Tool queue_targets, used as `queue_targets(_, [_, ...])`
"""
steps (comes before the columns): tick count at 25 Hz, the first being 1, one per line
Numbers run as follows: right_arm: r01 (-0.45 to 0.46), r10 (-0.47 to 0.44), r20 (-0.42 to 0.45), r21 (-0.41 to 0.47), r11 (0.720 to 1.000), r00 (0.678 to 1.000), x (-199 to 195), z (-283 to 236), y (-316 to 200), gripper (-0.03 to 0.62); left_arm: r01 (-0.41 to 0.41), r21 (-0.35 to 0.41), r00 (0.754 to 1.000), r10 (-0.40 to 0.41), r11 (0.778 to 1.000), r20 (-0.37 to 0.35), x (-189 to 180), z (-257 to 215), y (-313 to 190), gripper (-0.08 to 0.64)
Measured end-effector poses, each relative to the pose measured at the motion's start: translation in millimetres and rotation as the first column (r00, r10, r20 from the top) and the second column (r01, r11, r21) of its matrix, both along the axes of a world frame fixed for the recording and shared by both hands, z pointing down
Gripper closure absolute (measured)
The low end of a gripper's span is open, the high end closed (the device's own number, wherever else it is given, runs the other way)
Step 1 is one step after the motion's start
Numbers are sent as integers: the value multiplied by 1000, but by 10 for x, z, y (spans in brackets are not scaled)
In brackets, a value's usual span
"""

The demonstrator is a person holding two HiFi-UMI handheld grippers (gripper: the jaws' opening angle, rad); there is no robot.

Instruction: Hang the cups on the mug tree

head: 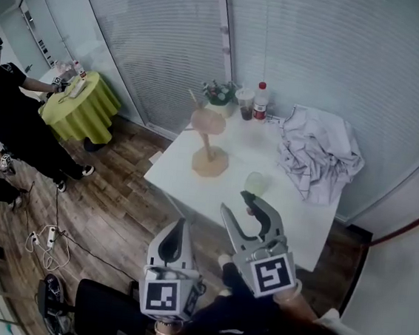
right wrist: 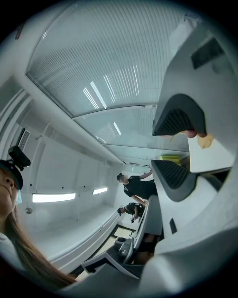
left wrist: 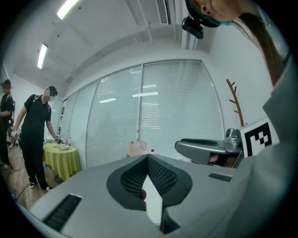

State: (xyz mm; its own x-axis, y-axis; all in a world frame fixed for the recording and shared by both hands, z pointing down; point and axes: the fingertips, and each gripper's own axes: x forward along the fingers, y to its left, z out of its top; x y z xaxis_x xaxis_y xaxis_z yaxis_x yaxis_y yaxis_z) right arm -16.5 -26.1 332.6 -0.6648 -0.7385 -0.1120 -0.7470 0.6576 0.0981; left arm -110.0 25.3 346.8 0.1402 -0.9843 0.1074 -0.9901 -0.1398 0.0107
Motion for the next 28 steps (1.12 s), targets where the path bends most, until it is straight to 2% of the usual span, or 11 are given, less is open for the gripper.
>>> queue_targets(6, [-21,21,-8,7,1000,1000,50,1,171,480,-1,1,1000,1,1000,-10,19,12,188,561])
queue_targets(20, [-25,25,-42,4,1000,999,61,55,538,528,11,-3,999,-11,1000,-36,31,99,567,561])
queue_targets(22, [-31,31,-50,6,1000,998,77,71,577,558,14,-5,999,-14,1000,-43,38,120,613,561])
queue_targets(28, [-29,29,-67,5,1000,997,100,91,687,568,28,-1,998,-28,1000,-56,41,164,732,561])
